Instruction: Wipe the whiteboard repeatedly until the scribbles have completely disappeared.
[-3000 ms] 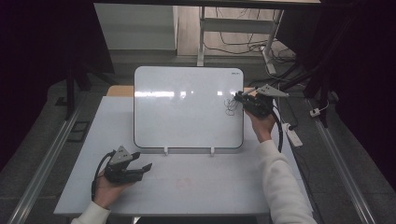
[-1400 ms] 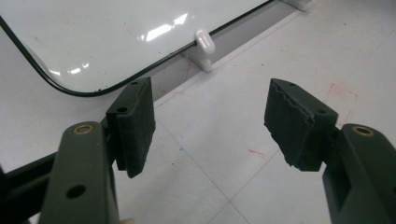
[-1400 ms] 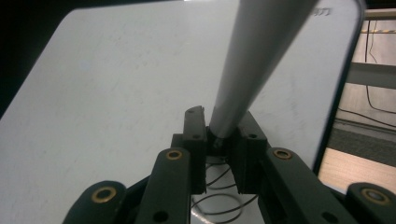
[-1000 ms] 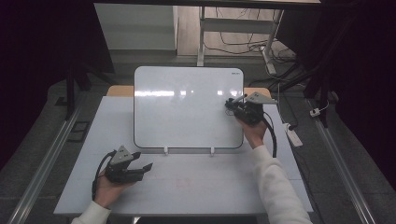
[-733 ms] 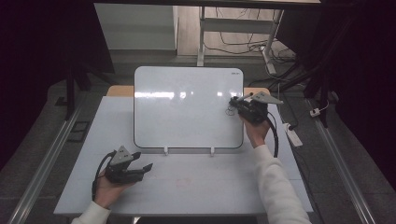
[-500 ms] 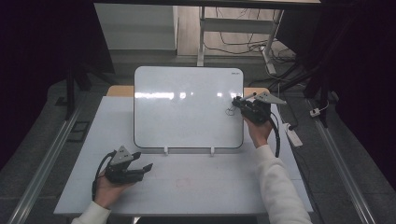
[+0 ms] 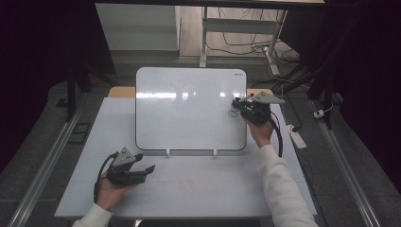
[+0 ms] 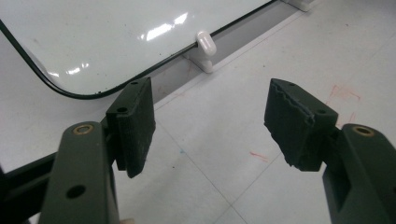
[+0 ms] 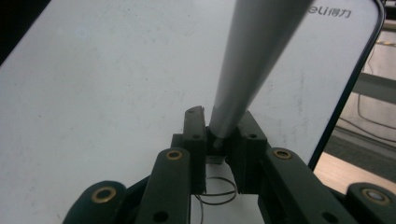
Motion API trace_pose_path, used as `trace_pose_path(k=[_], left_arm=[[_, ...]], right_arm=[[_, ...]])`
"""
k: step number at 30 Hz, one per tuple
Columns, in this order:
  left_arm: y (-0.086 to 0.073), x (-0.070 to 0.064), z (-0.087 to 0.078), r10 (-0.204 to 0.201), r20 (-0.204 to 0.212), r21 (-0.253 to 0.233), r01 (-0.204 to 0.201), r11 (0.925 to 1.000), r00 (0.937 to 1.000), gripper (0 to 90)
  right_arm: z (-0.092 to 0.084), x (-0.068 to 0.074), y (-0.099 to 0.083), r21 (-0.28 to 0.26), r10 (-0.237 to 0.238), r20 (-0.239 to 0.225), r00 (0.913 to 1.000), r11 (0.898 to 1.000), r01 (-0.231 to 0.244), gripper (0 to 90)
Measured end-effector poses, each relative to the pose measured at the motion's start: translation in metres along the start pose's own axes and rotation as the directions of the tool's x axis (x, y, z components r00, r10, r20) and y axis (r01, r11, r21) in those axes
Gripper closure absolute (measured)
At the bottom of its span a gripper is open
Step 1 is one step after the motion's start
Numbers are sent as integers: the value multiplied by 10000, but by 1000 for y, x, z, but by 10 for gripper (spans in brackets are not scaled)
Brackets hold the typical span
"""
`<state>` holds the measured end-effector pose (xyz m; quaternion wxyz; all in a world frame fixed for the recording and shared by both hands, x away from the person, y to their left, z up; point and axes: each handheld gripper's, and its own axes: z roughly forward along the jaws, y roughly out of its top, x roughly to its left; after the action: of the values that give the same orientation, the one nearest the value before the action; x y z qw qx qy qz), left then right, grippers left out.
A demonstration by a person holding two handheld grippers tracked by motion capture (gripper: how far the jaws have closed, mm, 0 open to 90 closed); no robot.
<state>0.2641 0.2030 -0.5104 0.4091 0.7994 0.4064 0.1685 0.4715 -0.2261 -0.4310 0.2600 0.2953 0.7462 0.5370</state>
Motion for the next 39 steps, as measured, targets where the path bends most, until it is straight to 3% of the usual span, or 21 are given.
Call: trace_pose_path(k=[1, 4, 6, 8, 10, 13, 15, 19, 20, 23, 24, 25, 26, 28, 29, 30, 31, 33, 35, 36, 39], left_arm=[[0, -1, 0, 10, 10, 7, -10, 10000, 10000, 340], [0, -2, -2, 49, 12, -57, -49, 10000, 10000, 340], [0, -1, -3, 12, 10, -114, -12, 9999, 10000, 341], [0, 0, -2, -27, 11, -104, 27, 9999, 10000, 340], [0, 0, -1, -18, 23, -59, 18, 10000, 10000, 341], [0, -2, 0, 49, 24, -20, -49, 10000, 10000, 340], [1, -3, -1, 64, 39, -33, -64, 10000, 10000, 339], [0, 0, -2, -57, 9, -100, 57, 9999, 10000, 340], [0, 1, -1, -60, 23, -85, 60, 9999, 10000, 340], [1, 0, -1, -51, 31, -81, 51, 10000, 10000, 339], [1, -1, -2, -15, 40, -90, 16, 10000, 10000, 339], [1, -1, -2, -15, 40, -90, 16, 10000, 10000, 339], [0, -1, -3, -22, 42, -142, 22, 9999, 10000, 339], [1, 1, -2, -83, 35, -144, 84, 9999, 10000, 339], [1, 1, -2, -83, 35, -144, 84, 9999, 10000, 339], [1, 2, -2, -75, 34, -120, 75, 9999, 10000, 339], [1, 2, -2, -75, 34, -120, 75, 9999, 10000, 339], [1, 0, -1, -37, 51, -101, 37, 9999, 10000, 339], [1, -1, -1, -21, 57, -99, 21, 9999, 10000, 338], [1, -1, -2, -10, 46, -121, 11, 9999, 10000, 338], [1, 0, -2, -61, 39, -133, 62, 9999, 10000, 339]], right_arm=[[-1, -5, 0, -110, 266, 3, 9996, 9996, -266, 777], [-8, -22, 2, -630, 1094, 704, 9915, 9925, -1050, 777], [-10, -18, 1, -440, 848, 726, 9937, 9957, -817, 777], [-9, -7, -3, 14, 430, 206, 9989, 9991, -430, 778], [-10, -3, -7, 231, 60, 91, 9999, 9997, -63, 777], [-16, -17, -4, -242, 733, 682, 9950, 9971, -718, 777], [-16, -19, -5, -290, 871, 687, 9938, 9959, -853, 777], [-12, 5, -13, 485, -1, -222, 9998, 9988, 12, 778], [-13, 8, -14, 567, -211, -228, 9995, 9981, 224, 778], [-16, -1, -12, 310, 104, 66, 9999, 9995, -106, 777], [-19, -14, -11, -97, 821, 439, 9957, 9966, -817, 777], [-19, -14, -12, -114, 859, 418, 9954, 9963, -855, 778], [-19, -9, -12, 26, 576, 470, 9972, 9983, -578, 777], [-16, 5, -14, 544, -74, -116, 9999, 9985, 80, 777], [-16, 5, -14, 544, -74, -116, 9999, 9985, 80, 777], [-15, 15, -17, 863, -751, -357, 9965, 9932, 780, 778], [-15, 15, -17, 863, -751, -357, 9965, 9932, 780, 778], [-19, -2, -13, 372, 5, 316, 9995, 9993, -16, 777], [-20, -10, -9, 66, 503, 605, 9969, 9987, -508, 777], [-18, -7, -9, 91, 394, 664, 9970, 9992, -401, 778], [-7, 18, -11, 718, -685, -248, 9973, 9950, 701, 777]])
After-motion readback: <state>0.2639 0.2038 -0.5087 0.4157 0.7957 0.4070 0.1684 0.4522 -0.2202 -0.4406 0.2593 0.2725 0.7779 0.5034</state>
